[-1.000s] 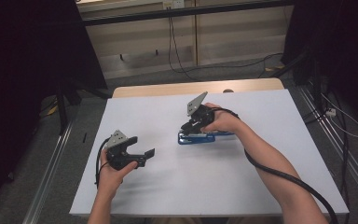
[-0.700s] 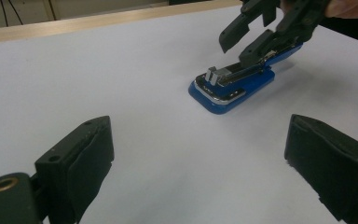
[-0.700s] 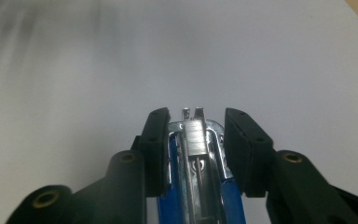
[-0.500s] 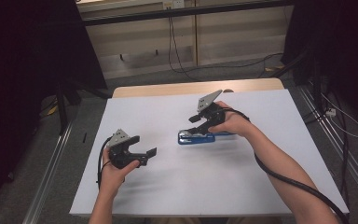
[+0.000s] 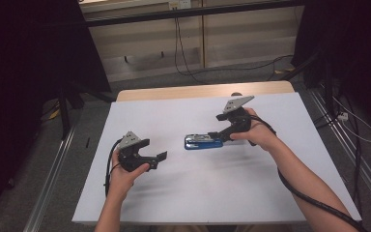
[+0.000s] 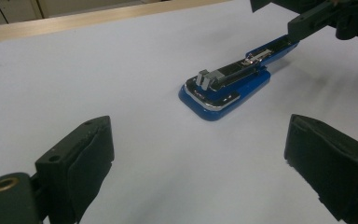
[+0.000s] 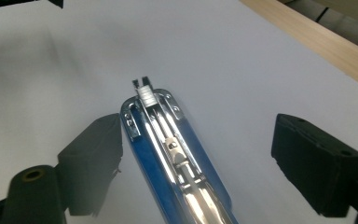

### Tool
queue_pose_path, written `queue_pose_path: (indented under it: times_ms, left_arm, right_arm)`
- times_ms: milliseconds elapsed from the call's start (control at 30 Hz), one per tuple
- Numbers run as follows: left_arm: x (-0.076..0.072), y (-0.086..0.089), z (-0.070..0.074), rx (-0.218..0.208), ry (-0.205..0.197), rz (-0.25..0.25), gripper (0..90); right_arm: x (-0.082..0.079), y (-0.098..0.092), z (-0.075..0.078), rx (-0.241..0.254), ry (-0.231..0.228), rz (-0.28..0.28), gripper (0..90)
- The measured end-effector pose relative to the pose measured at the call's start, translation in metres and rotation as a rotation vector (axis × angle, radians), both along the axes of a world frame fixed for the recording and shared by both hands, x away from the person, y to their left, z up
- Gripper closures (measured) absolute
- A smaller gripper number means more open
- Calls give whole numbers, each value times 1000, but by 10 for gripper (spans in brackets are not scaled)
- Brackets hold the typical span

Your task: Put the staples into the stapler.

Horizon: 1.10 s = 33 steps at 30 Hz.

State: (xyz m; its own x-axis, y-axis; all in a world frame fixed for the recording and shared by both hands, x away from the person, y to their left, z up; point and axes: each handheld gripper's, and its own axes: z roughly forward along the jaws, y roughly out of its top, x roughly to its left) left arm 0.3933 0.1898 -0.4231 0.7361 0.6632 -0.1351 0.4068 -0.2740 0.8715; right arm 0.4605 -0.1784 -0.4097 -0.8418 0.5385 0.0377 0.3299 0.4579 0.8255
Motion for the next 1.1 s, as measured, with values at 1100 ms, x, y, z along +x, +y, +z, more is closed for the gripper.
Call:
queue_pose_path:
  times_ms: [1100]
  left_arm:
    - [11,-30,-7,43,22,-28,96]
  right_arm:
    - [-51,-76,-9,-27,-103,-343,131]
